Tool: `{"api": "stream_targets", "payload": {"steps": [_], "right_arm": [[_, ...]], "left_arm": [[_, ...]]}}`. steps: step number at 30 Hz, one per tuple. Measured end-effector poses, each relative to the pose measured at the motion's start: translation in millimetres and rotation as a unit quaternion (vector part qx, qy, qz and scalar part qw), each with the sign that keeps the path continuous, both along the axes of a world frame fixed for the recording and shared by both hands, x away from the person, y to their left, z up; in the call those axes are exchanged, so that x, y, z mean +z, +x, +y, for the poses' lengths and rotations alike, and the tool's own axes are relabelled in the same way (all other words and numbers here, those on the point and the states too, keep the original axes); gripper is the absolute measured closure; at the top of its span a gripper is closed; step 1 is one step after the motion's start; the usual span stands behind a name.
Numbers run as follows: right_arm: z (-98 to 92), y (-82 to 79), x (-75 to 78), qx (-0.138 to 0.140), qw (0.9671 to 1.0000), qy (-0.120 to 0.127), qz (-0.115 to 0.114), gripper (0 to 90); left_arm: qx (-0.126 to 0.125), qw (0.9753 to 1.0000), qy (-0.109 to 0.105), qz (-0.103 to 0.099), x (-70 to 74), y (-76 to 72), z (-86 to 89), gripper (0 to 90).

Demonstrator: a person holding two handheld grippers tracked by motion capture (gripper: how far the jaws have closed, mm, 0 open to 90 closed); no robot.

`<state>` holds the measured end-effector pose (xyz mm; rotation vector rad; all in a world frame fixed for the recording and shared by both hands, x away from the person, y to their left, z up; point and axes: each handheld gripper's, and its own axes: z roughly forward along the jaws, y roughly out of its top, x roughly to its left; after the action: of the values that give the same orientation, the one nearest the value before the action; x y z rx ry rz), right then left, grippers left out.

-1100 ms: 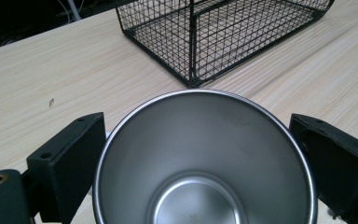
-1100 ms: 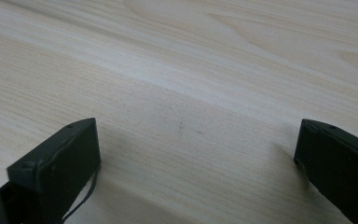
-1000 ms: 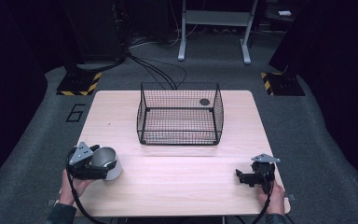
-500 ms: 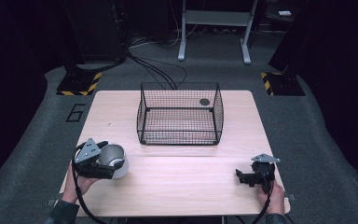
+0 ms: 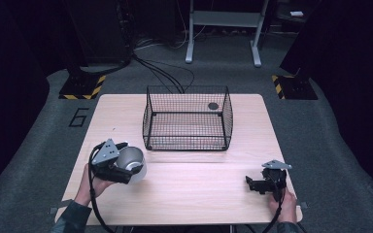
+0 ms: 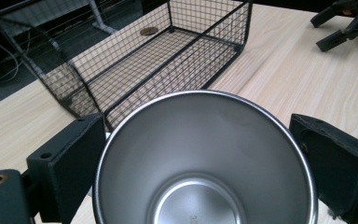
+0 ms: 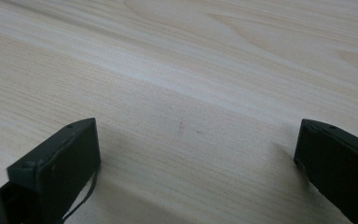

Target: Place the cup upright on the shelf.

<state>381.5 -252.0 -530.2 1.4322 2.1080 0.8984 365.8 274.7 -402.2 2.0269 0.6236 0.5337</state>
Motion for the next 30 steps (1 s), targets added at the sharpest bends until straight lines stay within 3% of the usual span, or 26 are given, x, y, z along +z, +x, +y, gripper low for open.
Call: {"api": "stream_targets", "payload": {"steps": [7, 15, 30], "right_arm": [[0.0, 0.0, 0.0, 0.0, 1.0, 0.0, 0.0, 0.0], [0.0, 0.0, 0.0, 0.0, 1.0, 0.001, 0.0, 0.0], [0.0, 0.0, 0.0, 0.0, 1.0, 0.0, 0.0, 0.0]], "left_arm": [[-0.034, 0.9994, 0.005, -0.001, 6.7, 5.4, -16.4, 6.6], [-0.061, 0.9982, -0.004, 0.003, 14.1, 10.4, -36.6, 6.6], [-0.106, 0.9942, -0.005, -0.014, 39.4, 26.3, -75.3, 6.6]]}}
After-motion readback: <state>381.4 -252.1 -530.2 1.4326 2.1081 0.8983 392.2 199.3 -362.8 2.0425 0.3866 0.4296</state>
